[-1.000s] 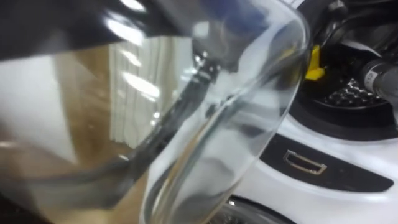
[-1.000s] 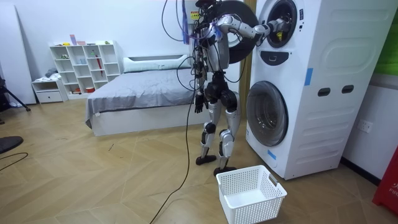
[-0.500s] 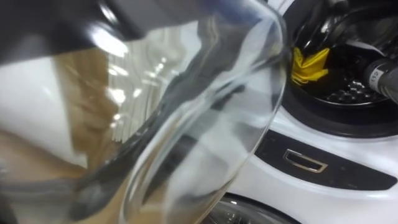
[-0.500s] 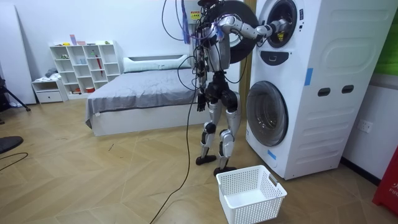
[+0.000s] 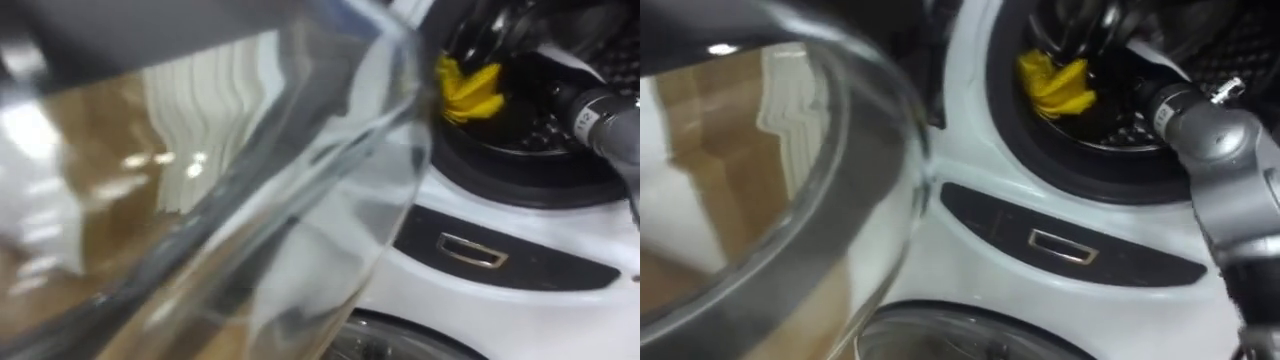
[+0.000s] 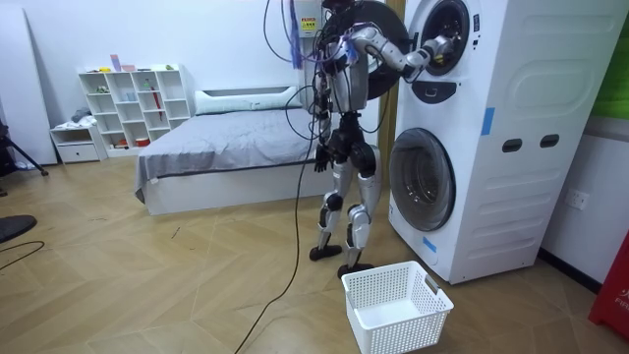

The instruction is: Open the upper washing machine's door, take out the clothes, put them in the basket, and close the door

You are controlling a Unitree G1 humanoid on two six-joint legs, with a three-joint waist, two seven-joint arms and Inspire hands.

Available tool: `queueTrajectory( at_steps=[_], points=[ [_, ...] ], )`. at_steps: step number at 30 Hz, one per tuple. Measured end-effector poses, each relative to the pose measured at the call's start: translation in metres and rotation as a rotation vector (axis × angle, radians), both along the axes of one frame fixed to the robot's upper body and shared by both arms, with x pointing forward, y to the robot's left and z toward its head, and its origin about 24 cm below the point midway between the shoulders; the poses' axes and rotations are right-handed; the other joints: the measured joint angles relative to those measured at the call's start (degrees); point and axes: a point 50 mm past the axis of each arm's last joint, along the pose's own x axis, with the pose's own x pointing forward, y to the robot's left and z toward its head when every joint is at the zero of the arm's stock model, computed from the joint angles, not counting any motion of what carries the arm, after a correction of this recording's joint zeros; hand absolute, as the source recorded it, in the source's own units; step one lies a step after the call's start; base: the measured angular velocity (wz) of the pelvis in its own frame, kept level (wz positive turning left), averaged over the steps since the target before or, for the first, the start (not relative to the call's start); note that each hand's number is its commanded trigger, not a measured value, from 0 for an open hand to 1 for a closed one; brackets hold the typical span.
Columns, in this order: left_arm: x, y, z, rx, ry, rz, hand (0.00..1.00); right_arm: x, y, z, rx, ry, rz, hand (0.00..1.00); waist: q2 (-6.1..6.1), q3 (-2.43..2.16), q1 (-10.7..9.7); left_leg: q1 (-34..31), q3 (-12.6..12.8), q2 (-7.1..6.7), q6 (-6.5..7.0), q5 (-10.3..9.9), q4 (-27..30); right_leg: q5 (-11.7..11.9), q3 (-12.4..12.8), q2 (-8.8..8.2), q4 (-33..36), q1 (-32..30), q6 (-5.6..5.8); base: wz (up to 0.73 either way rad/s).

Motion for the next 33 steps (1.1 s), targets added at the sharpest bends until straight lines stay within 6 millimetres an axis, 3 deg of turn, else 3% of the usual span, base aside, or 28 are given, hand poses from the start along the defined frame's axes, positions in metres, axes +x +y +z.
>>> queueTrajectory(
  at_steps=[4, 6, 8, 12, 18, 20, 26, 30, 33],
  points=[
    [-0.021, 0.001, -0.001, 0.001, -0.003, 0.072, 0.0, -0.039, 0.023, 0.014, 0.058, -0.128, 0.151, 1.0, 0.8, -0.35, -3.4, 1.6, 1.3, 1.11, -0.03, 0.0, -0.7, 0.2, 1.9, 0.59, -0.1, 0.8, -0.33, -0.21],
    [-0.029, -0.002, -0.003, -0.006, 0.01, 0.08, 0.0, -0.057, 0.031, 0.017, 0.067, -0.173, 0.214, 1.0, 1.44, -0.05, -5.6, 2.4, 1.9, 1.25, -0.44, 0.3, -1.2, 0.2, 1.9, 0.68, -0.2, 1.5, -0.32, 0.04],
    [-0.032, -0.002, -0.003, -0.007, -0.005, 0.097, 0.0, -0.076, 0.033, 0.017, 0.101, -0.208, 0.255, 1.0, 1.3, -0.14, -6.5, 2.6, 2.6, 1.39, -0.44, 0.3, -1.1, 0.2, 2.6, 0.95, -0.2, 1.4, -0.32, -0.16],
    [-0.042, -0.004, -0.003, -0.011, -0.013, 0.125, 0.0, -0.086, 0.03, 0.018, 0.205, -0.196, 0.304, 1.0, 1.18, -0.09, -8.0, 2.8, 3.7, 1.36, -0.47, 0.2, -1.3, 0.2, 4.4, 1.27, -0.3, 1.2, -0.32, -0.16],
    [-0.064, -0.008, -0.003, -0.011, 0.012, 0.154, 0.0, -0.103, 0.022, 0.011, 0.301, -0.151, 0.367, 1.0, 1.03, 0.02, -10.1, 2.3, 7.9, 1.88, -1.42, -0.4, -2.0, 0.4, 4.8, 1.72, 0.1, -0.3, -0.75, -0.11],
    [-0.065, -0.01, -0.004, -0.015, 0.014, 0.154, 0.0, -0.107, 0.016, 0.008, 0.312, -0.139, 0.366, 1.0, 1.21, 0.26, -10.7, 2.1, 8.2, 2.13, -1.57, -1.0, -2.3, 0.6, 4.8, 2.27, 0.5, -0.7, -1.02, -0.06],
    [-0.082, -0.01, -0.002, -0.008, 0.031, 0.195, 0.0, -0.118, -0.003, 0.007, 0.298, -0.16, 0.3, 1.0, 1.54, 0.15, -11.4, 1.2, 9.6, 2.15, -1.82, -1.3, -1.1, 0.8, 7.0, 2.47, 1.2, -2.0, -1.35, -0.16],
    [-0.08, -0.01, -0.002, -0.008, 0.026, 0.194, 0.0, -0.123, -0.011, 0.003, 0.308, -0.16, 0.27, 1.0, 1.72, 0.17, -12.6, 1.2, 10.1, 2.11, -1.9, -1.4, -1.0, 0.9, 7.2, 2.68, 1.9, -2.8, -1.45, -0.07],
    [-0.067, -0.008, -0.003, -0.007, -0.008, 0.184, 0.0, -0.125, -0.018, -0.001, 0.314, -0.151, 0.231, 1.0, 1.82, 0.2, -12.7, 1.2, 10.8, 2.11, -1.9, -1.4, -1.0, 0.9, 7.7, 2.78, 2.1, -3.1, -1.46, -0.11]
  ],
)
